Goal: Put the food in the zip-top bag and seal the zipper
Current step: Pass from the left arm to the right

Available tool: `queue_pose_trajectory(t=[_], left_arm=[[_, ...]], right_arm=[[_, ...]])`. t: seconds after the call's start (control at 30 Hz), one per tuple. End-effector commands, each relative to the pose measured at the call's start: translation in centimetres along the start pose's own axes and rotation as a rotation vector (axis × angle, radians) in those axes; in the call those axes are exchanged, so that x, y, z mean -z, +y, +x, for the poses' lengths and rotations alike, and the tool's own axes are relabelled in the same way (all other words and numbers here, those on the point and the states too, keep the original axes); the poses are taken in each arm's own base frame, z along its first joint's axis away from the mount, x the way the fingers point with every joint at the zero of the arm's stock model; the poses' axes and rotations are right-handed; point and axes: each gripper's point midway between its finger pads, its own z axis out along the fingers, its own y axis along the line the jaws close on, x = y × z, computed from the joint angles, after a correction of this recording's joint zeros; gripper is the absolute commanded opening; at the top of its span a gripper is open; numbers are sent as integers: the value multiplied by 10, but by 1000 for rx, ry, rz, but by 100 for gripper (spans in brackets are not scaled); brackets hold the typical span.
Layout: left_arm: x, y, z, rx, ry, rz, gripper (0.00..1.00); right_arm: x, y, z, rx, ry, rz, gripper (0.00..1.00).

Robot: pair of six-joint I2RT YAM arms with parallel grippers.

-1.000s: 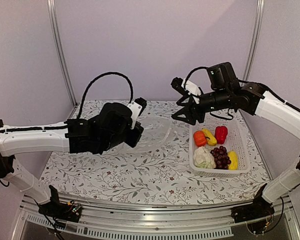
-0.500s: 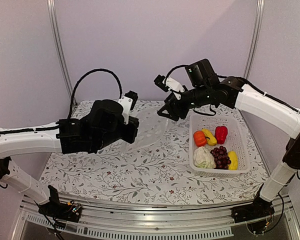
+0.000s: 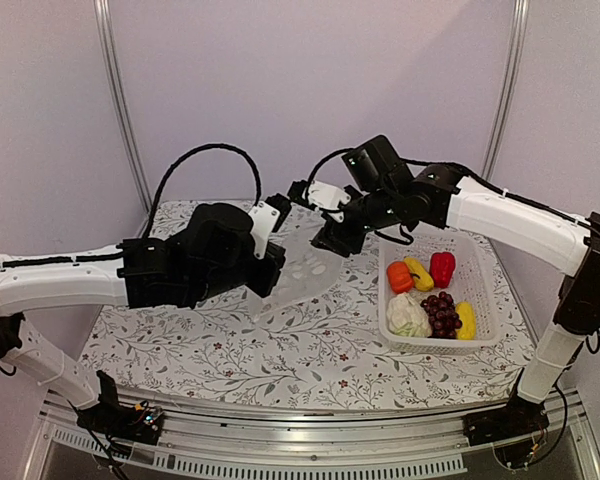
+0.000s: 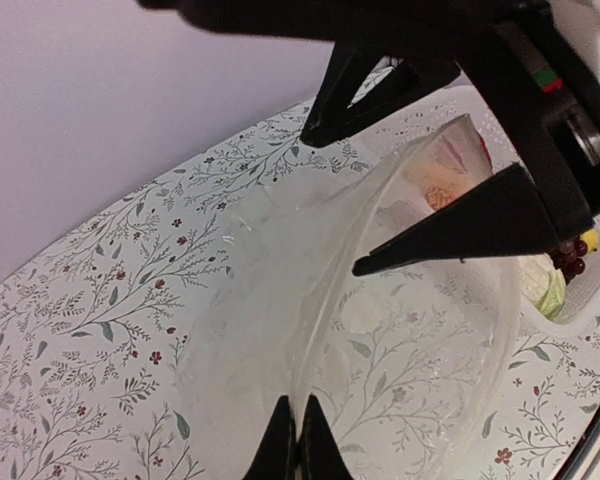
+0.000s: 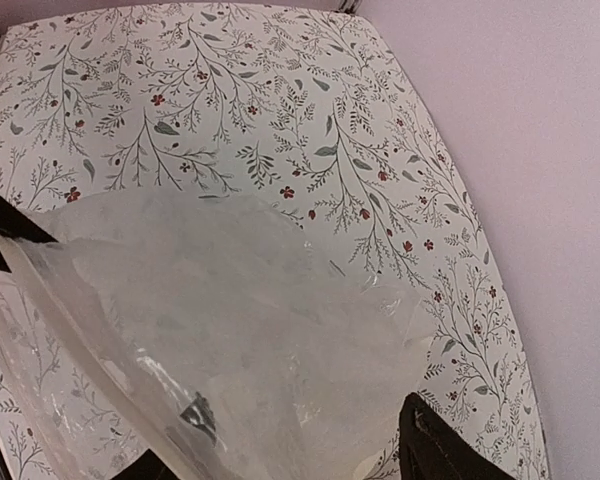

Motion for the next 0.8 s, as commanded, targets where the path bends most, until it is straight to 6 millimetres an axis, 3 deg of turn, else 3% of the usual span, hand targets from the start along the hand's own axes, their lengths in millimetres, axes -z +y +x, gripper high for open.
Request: queue_pose_trajectory(t=[0.0,0.13,0.47,0.57,0.67,0.77], left_arm=[[4,-10,1,-59,15,47,0],[9,-11,1,-59,1,70,0],[18,-11,0,-94,-22,97,1],[15,-11,3,-92,-15,92,2],[12,-11,7,-85,-5,85,2],[8,-14,9,-82,2,91,2]], right_arm=[[5,-6,2,110,31,64,66],[19,-4,-2,174,5,53,71],[31,18,2,296,-14,-22,46],[30,18,-1,275,-25,-19,43],[30,18,-5,247,-42,-16,47],[29,17,-8,239,-46,4,58]])
